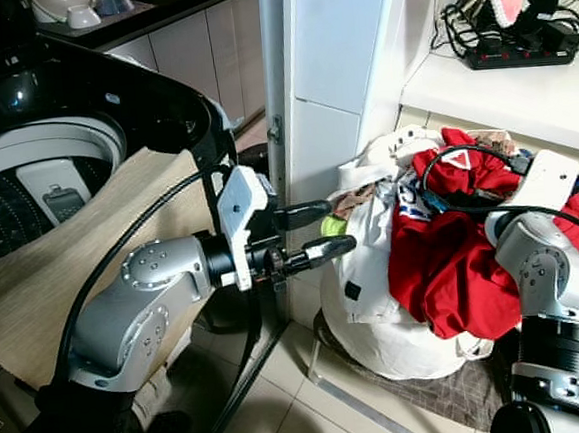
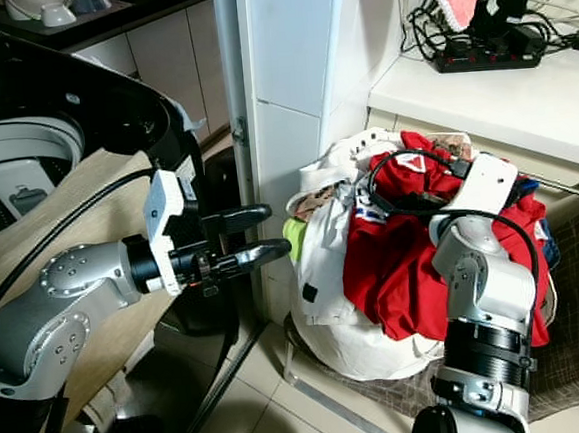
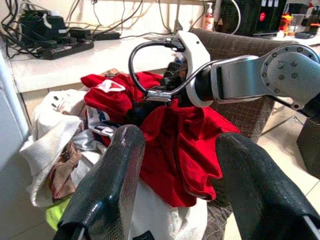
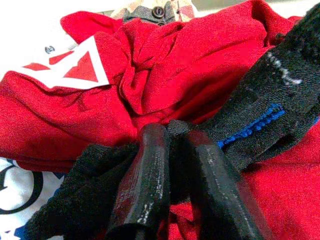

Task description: Clothes washing

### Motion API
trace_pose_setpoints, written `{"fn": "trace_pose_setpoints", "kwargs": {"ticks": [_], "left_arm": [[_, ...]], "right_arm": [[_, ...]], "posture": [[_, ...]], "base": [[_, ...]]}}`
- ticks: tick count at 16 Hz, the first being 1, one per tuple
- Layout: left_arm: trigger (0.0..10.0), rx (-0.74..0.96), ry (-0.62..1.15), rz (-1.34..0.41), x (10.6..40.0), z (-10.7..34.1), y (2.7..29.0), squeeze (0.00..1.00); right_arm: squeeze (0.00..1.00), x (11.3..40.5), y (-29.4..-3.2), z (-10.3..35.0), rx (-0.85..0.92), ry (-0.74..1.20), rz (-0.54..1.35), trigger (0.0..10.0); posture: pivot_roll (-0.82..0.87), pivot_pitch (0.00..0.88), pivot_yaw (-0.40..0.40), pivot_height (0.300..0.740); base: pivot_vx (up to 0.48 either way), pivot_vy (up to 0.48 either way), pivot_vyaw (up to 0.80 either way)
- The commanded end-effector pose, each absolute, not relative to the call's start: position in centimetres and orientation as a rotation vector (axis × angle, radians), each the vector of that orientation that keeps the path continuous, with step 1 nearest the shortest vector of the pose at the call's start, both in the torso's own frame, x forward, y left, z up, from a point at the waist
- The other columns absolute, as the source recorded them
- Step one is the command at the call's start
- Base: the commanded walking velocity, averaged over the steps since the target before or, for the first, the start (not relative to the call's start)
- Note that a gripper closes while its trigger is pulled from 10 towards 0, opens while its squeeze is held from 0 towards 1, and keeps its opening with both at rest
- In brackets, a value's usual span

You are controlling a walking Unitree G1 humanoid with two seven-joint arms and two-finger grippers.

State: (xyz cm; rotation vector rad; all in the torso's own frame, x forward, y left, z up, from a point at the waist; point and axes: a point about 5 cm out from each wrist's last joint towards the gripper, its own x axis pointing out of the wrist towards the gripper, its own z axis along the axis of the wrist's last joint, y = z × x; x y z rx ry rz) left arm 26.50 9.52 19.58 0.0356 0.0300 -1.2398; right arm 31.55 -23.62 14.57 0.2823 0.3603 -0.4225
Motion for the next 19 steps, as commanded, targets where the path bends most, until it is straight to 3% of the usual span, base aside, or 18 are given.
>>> {"fn": "trace_pose_setpoints", "kwargs": {"ticks": [1,18,19], "left_arm": [[10.0,0.065,0.027,-1.267,26.5,20.0,9.1,0.0],[10.0,0.042,0.008,-1.243,26.4,20.1,8.8,0.0],[10.0,0.042,0.008,-1.243,26.3,20.1,8.7,0.0]], "right_arm": [[0.0,31.5,-23.9,15.1,0.301,0.334,-0.438,0.0],[0.0,31.4,-24.5,18.1,0.227,0.147,-0.494,0.0],[0.0,31.3,-24.6,18.0,0.216,0.152,-0.498,3.0]], "posture": [[-0.11,0.0,-0.017,0.74],[-0.12,0.0,-0.031,0.74],[-0.12,0.0,-0.032,0.74]], "base": [[0.0,0.0,0.0],[0.0,0.0,0.0],[0.0,0.0,0.0]]}}
